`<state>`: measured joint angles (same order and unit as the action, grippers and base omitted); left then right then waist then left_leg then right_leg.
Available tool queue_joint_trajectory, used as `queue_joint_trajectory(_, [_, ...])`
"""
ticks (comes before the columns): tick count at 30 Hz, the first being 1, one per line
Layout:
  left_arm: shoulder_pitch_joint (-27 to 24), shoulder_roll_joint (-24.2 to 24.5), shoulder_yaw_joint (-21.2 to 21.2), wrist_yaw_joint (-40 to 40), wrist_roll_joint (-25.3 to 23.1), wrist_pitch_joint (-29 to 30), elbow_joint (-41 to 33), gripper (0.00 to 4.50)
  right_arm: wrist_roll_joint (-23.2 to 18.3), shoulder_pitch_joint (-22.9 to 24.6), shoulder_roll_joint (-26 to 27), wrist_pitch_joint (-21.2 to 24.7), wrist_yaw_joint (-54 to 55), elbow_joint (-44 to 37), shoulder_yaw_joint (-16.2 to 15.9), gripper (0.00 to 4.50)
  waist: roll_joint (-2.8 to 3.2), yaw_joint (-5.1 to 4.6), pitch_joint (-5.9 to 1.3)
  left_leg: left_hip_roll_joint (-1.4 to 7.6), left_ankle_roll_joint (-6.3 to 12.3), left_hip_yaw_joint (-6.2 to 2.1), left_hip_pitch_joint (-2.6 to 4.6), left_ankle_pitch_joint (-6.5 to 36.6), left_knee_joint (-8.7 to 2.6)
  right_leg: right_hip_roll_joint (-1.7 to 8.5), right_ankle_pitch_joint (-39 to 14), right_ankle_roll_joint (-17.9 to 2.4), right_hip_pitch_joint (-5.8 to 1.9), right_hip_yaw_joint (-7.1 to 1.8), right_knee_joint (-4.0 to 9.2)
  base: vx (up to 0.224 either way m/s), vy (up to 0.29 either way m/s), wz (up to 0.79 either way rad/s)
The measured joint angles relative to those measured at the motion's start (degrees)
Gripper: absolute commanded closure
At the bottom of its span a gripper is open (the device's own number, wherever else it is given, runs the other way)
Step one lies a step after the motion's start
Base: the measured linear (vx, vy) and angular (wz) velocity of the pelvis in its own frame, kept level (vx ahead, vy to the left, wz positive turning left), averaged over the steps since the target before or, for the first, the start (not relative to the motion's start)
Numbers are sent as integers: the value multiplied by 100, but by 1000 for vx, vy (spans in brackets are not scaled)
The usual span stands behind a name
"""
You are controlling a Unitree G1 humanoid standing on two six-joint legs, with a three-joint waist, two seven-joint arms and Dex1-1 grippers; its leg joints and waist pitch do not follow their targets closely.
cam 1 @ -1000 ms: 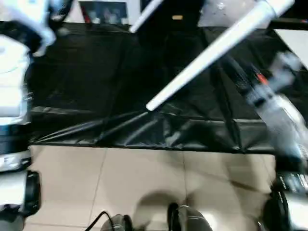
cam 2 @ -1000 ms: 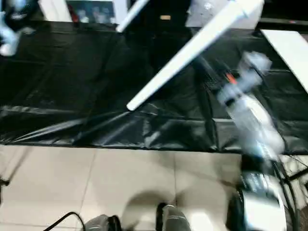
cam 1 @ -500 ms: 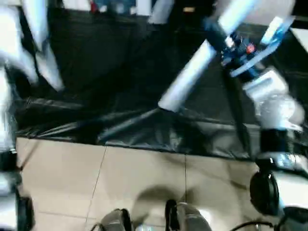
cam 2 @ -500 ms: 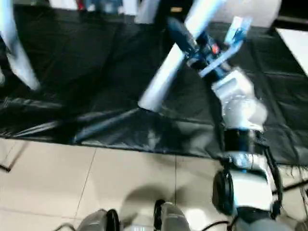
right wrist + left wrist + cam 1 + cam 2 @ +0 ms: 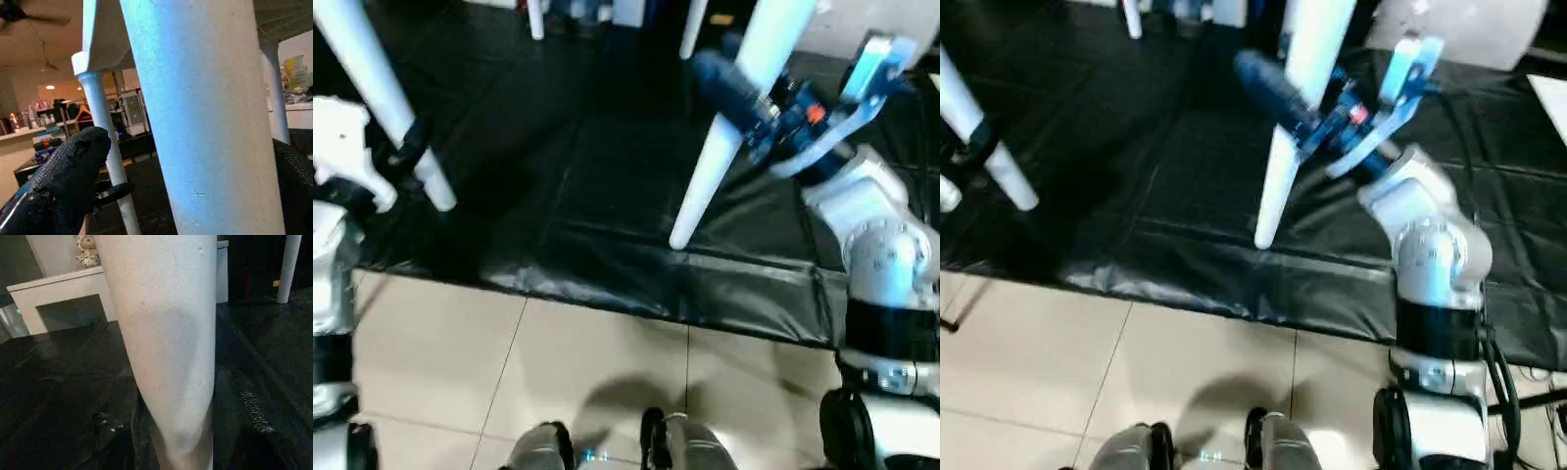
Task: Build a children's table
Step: Flip table
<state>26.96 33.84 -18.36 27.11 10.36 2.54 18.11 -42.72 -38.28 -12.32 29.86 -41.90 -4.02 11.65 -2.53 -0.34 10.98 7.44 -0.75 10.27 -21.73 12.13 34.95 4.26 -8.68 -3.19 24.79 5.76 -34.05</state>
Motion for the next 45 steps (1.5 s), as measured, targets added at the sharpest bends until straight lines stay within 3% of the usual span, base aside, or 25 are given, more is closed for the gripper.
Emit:
queue_joint_trajectory(2, [-120, 37, -13, 16, 33, 13, -63, 289, 76, 56, -34, -14, 55, -84, -61, 0, -7, 14, -4, 0, -16, -1, 12, -10, -19, -4, 1, 1, -1, -1, -2, 0, 0, 0])
queue_joint_trajectory(3, [-213, 76, -49, 29, 79, 35, -138, 233, 214, 133, -88, -52, 108, -125, -128, 0, -13, 14, -8, 0, -24, 0, 26, -16, -37, -8, 1, 1, -8, -2, 0, 0, 0, 0])
queue_joint_trajectory(4, [-266, 139, -44, 32, 66, 39, -199, 219, 318, 234, -107, -70, 151, -146, -197, 0, -19, 8, -12, 1, -31, 0, 34, -20, -49, -11, -1, 5, -12, -3, 2, 0, 0, 0])
queue_joint_trajectory(7, [-698, 402, -30, 175, -116, 116, -376, 188, 598, 563, -181, -200, 223, -73, -250, 0, 28, -16, -2, 5, -15, 8, 30, -32, -64, -19, -3, 8, 7, -11, 3, 0, 0, 0])
queue_joint_trajectory(10, [-1177, 336, -100, 215, -31, 259, -297, 168, 828, 974, -366, -431, 230, 3, -239, 0, 37, -4, -2, 30, -8, 7, 1, -44, -66, -50, -4, 6, 32, -12, 8, 0, 0, 0])
queue_joint_trajectory(12, [-1305, 254, -382, 278, 292, 273, -261, 134, 888, 1211, -373, -568, 225, -71, -229, 0, 31, 41, -6, 63, -10, 1, -22, -45, -47, -82, 3, -6, 43, -11, 11, 0, 0, 0])
queue_joint_trajectory(16, [-1629, 146, -1070, 693, 1117, 151, -494, 112, 854, 1955, -314, -632, 285, -399, -25, 0, 47, 116, -8, 75, -20, -1, -10, -50, -47, -91, 4, -13, 35, -7, 7, 0, 0, 0])
queue_joint_trajectory(20, [-2407, -201, -1195, 1017, 1849, 597, -1569, 78, 420, 2601, -223, -450, 431, -1283, 226, 0, 104, 202, -17, 75, -40, 9, 22, -41, -45, -90, 10, -22, 9, -17, 14, 0, 0, 0])
queue_joint_trajectory(23, [-3229, -552, -671, 1002, 2323, 1117, -2838, 56, -63, 3180, -245, -123, 676, -2173, 310, 0, 167, 265, -15, 75, -71, 9, 61, -24, -51, -92, -5, 3, -43, -18, 33, 0, 0, 0])
queue_joint_trajectory(26, [-3717, -723, 115, 885, 2558, 1500, -3675, 31, -250, 3672, -329, 169, 847, -2681, 133, 0, 269, 314, 27, 82, -72, 3, 117, -24, -74, -105, -29, 43, -115, -13, 91, 0, 0, 0])
queue_joint_trajectory(30, [-4189, -1170, 1175, 833, 2540, 1698, -4182, 3, -274, 4502, -613, 675, 605, -2894, -421, 0, 411, 257, 58, 75, -71, -20, 151, -24, -93, -105, -62, 98, -184, 8, 174, 0, 0, 0])
queue_joint_trajectory(32, [-4319, -1361, 1574, 940, 2146, 1535, -3910, 3, -53, 4739, -1060, 650, 113, -2832, -866, 0, 466, 195, 42, 72, -70, -26, 149, -24, -122, -106, -72, 115, -204, 24, 253, 0, 0, 0])
queue_joint_trajectory(36, [-4463, -1425, 2011, 1039, 1597, 1414, -3375, 3, 371, 4826, -1391, 627, -297, -2322, -1326, 0, 443, 34, 57, 66, -66, -45, 111, -26, -137, -104, -78, 127, -199, 46, 324, 0, 0, 0])
queue_joint_trajectory(41, [-4569, -1409, 2273, 699, 947, 886, -2520, 3, 1131, 4769, -1404, 276, -349, -1235, -2064, 0, 406, 6, 58, 56, -62, -47, 114, -23, -133, -96, -80, 131, -207, 43, 328, 0, 0, 0])
queue_joint_trajectory(45, [-4493, -1522, 2431, 321, 410, 890, -1376, 3, 1880, 4642, -1080, -140, -230, 163, -2689, 0, 461, 25, 68, 52, -50, -48, 97, -15, -135, -94, -79, 130, -194, 31, 323, 0, 0, 0])
